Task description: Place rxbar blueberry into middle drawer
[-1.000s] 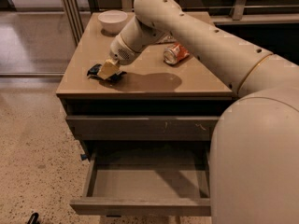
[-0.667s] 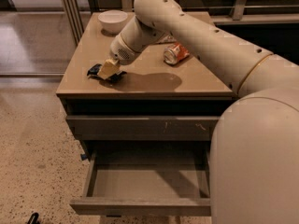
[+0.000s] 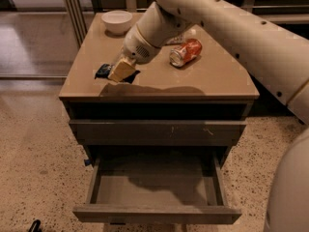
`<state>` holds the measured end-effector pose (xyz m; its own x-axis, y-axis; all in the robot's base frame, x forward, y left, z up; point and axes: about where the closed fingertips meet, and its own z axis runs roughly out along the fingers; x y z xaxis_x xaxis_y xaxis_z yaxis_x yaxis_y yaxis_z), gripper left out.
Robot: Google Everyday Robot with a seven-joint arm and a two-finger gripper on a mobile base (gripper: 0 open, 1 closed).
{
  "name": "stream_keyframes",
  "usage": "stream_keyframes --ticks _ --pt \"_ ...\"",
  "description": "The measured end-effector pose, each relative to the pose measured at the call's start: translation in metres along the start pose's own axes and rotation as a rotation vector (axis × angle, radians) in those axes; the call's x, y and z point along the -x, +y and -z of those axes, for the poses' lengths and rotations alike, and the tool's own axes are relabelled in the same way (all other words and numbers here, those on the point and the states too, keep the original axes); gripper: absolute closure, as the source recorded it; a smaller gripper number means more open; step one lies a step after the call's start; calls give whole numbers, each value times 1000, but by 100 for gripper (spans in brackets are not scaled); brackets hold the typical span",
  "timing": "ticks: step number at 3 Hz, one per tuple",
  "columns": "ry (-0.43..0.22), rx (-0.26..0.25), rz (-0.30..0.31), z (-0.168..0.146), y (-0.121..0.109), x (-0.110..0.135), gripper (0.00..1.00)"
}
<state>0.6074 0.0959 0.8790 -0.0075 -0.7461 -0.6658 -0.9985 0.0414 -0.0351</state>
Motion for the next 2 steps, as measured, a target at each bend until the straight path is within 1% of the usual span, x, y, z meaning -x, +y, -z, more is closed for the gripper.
stream_keyframes --ticks 1,2 --pt "-15 -3 7 20 27 -12 100" --pt "-66 -25 -2 26 54 -23 100"
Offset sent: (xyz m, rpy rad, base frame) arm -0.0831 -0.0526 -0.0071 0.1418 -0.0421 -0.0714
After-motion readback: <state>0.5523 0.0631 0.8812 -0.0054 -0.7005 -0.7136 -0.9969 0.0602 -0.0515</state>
